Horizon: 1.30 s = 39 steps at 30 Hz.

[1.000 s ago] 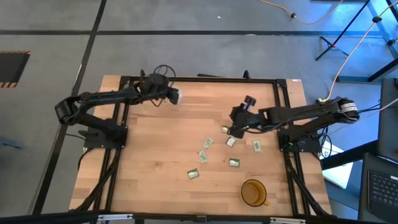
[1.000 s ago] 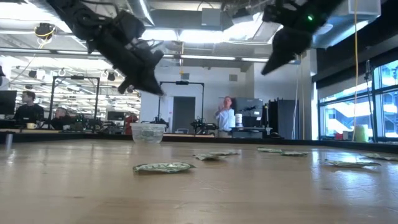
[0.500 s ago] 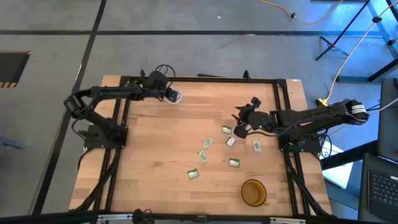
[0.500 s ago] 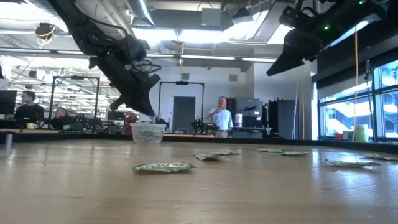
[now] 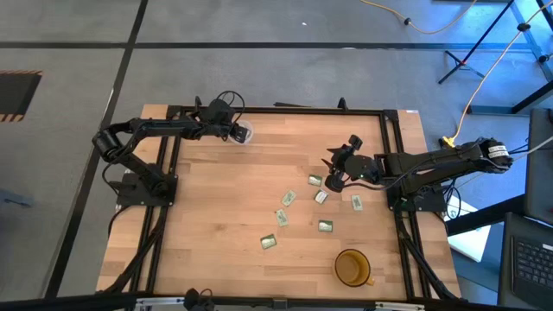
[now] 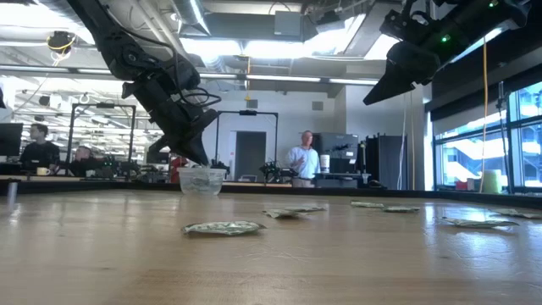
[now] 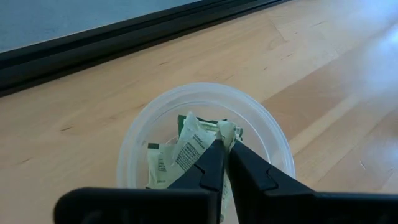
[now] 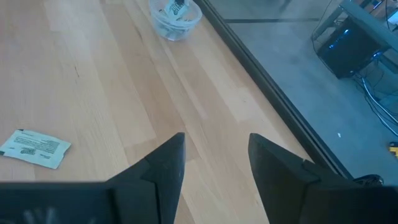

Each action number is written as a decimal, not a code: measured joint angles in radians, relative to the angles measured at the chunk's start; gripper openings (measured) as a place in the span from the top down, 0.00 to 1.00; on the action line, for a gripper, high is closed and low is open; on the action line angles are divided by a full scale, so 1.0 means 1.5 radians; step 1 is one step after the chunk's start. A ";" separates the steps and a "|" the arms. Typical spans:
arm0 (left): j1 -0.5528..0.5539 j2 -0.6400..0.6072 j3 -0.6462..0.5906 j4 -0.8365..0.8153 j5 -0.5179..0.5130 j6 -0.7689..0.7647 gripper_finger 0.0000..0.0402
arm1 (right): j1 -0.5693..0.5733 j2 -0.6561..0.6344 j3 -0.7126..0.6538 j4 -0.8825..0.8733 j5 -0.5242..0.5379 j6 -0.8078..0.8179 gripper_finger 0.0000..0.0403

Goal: Pick and place Stevia / Truvia into bins
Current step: Put the stevia packet into the transparent container, then put the truvia packet into the transparent container

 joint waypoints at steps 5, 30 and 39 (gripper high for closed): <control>0.000 -0.005 0.000 0.000 -0.017 0.029 0.89 | 0.000 0.000 0.000 -0.006 0.000 0.001 0.56; -0.186 -0.135 -0.007 0.048 0.141 0.136 0.81 | 0.000 0.000 0.000 -0.018 -0.149 -0.001 0.56; -0.308 -0.130 -0.138 0.416 0.095 0.110 0.80 | -0.019 0.008 0.000 -0.014 -0.207 0.090 0.56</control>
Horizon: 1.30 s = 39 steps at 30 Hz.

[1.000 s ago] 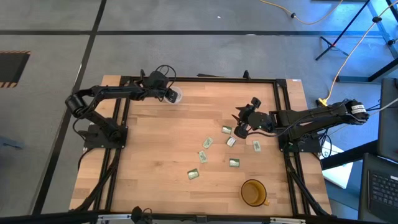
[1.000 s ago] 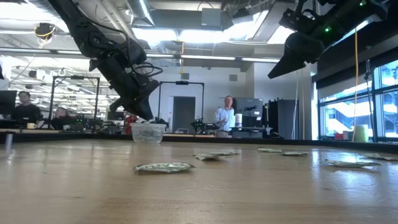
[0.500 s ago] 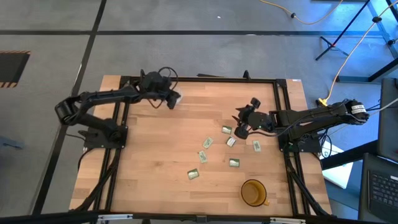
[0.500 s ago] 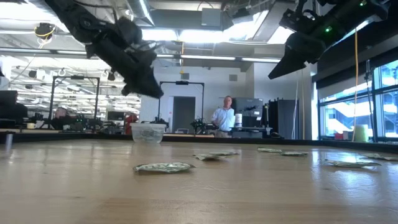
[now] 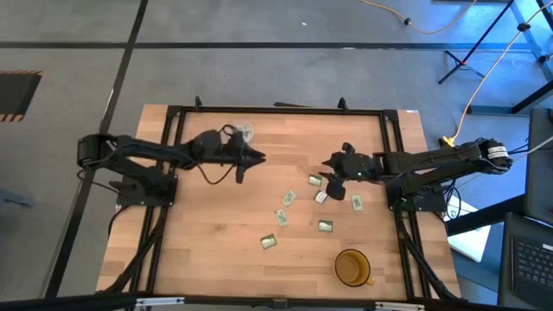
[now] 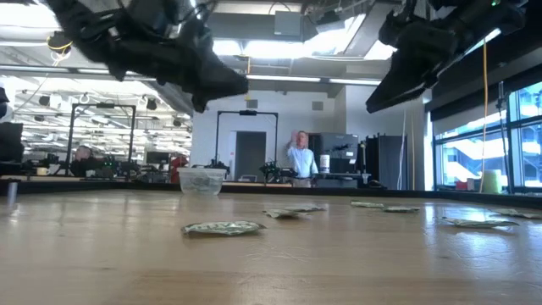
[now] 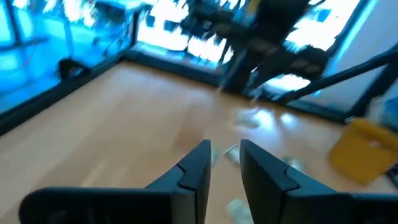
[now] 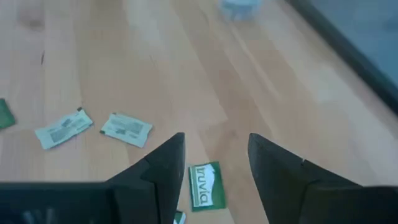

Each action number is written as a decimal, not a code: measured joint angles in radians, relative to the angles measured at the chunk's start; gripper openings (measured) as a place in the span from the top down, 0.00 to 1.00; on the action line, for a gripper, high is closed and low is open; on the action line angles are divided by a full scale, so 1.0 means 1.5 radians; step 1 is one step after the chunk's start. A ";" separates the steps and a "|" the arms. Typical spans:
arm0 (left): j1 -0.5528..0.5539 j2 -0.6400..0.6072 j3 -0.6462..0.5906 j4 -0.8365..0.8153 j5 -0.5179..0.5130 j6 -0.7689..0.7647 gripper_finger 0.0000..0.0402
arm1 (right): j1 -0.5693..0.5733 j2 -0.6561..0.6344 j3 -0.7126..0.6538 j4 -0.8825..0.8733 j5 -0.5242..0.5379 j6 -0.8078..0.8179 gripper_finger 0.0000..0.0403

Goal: Pick and place Stevia / Truvia into bins
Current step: Put the truvia packet into the transparent container

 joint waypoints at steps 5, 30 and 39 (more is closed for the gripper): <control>-0.024 0.000 -0.075 0.191 0.013 -0.021 0.81 | -0.054 0.052 0.009 0.004 -0.076 0.044 0.56; -0.036 0.000 -0.108 0.248 0.011 -0.010 0.81 | -0.135 0.308 0.023 -0.018 -0.169 0.011 0.70; -0.036 0.000 -0.108 0.247 0.011 -0.010 0.81 | -0.135 0.342 0.027 -0.017 -0.168 -0.003 0.74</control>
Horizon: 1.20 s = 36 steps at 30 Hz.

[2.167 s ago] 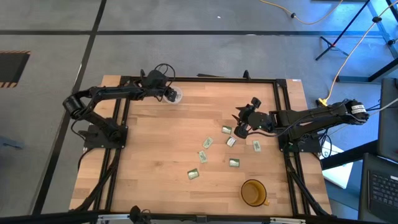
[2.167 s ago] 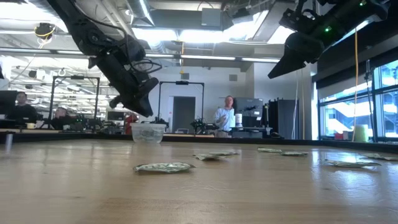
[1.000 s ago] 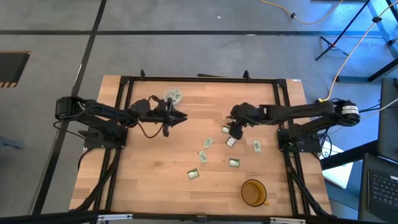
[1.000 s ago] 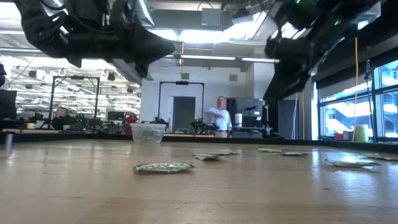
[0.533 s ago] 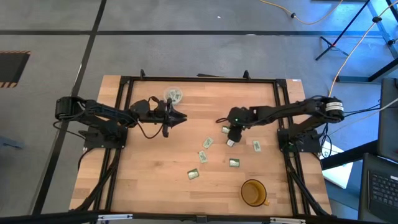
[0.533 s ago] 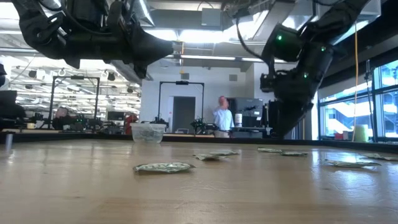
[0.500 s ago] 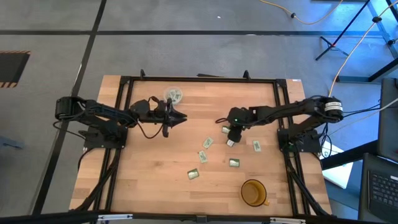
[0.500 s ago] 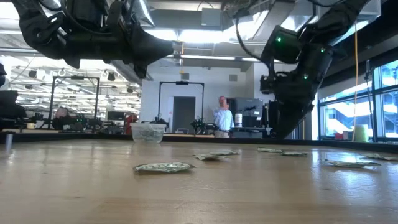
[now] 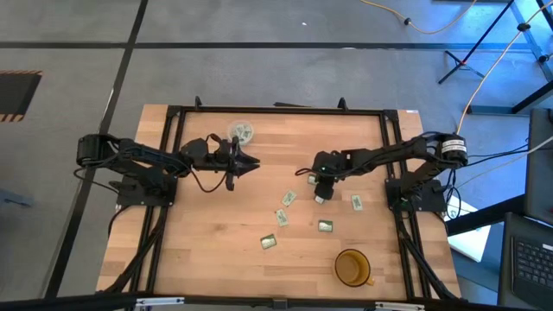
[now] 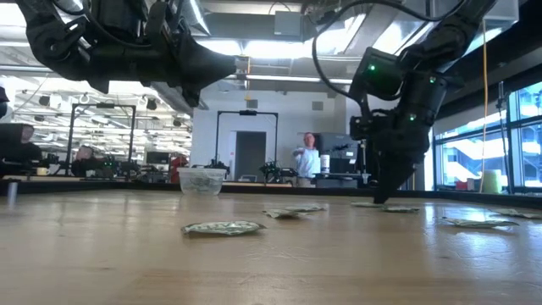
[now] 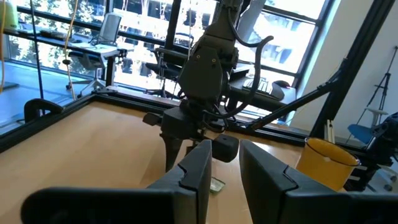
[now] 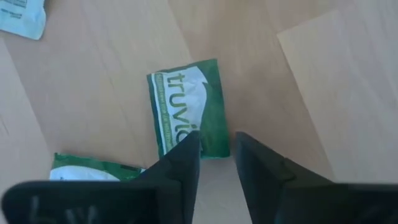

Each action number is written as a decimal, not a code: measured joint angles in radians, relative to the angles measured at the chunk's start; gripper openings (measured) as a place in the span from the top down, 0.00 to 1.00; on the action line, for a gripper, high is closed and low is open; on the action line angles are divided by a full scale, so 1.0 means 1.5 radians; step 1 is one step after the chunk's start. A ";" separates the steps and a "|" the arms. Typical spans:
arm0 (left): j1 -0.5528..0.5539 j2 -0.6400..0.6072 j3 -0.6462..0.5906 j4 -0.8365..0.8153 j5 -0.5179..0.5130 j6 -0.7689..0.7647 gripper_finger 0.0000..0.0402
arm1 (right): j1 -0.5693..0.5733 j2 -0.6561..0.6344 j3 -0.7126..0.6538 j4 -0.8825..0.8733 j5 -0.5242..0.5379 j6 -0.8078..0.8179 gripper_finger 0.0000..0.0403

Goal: Pick and place Stevia / Truvia into bins
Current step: Put the truvia packet into the transparent container

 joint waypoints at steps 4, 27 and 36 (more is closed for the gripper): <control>0.000 0.000 0.000 -0.001 0.000 0.000 0.81 | 0.000 0.000 -0.001 0.001 0.001 -0.001 0.81; -0.008 0.001 0.018 -0.072 -0.093 -0.178 0.75 | 0.010 -0.098 0.060 0.070 0.067 -0.082 1.00; -0.008 0.053 0.110 -0.191 -0.117 -0.194 0.67 | 0.047 -0.092 0.138 0.161 0.065 -0.160 1.00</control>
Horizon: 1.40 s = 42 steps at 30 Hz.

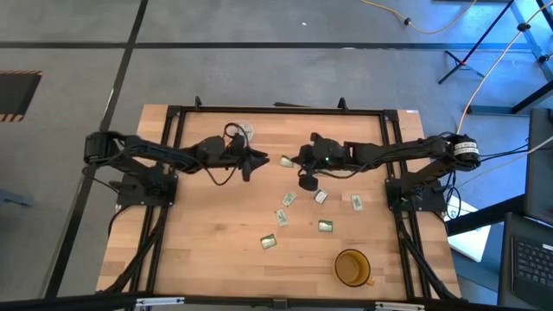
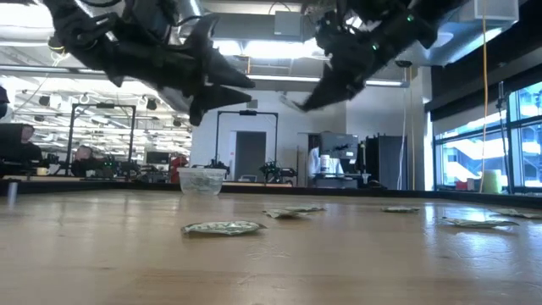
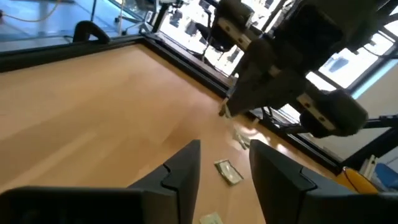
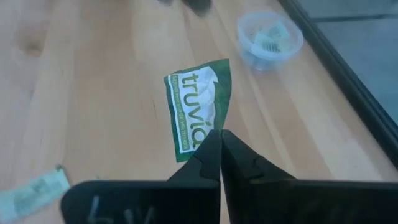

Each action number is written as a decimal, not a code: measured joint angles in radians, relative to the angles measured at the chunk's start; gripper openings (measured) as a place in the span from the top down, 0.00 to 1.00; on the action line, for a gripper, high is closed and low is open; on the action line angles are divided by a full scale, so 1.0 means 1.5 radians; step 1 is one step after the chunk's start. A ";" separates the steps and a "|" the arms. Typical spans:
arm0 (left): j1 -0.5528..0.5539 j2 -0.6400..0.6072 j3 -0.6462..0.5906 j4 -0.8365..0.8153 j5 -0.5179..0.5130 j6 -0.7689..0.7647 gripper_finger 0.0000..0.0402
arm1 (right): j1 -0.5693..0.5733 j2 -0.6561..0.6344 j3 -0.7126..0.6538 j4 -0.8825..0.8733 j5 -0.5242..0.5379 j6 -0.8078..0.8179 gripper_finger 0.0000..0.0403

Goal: Pick and place Stevia / Truvia into bins
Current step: Put the truvia packet into the transparent container

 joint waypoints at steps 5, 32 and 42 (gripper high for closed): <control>0.000 0.036 0.048 -0.030 0.013 -0.006 0.65 | 0.007 0.000 0.015 -0.001 0.001 -0.015 1.00; 0.015 0.118 0.132 -0.049 0.046 -0.028 0.88 | 0.008 0.000 0.015 0.001 0.001 -0.050 1.00; 0.040 0.117 0.132 -0.053 0.078 -0.015 1.00 | 0.008 0.000 0.015 0.001 0.001 -0.065 0.94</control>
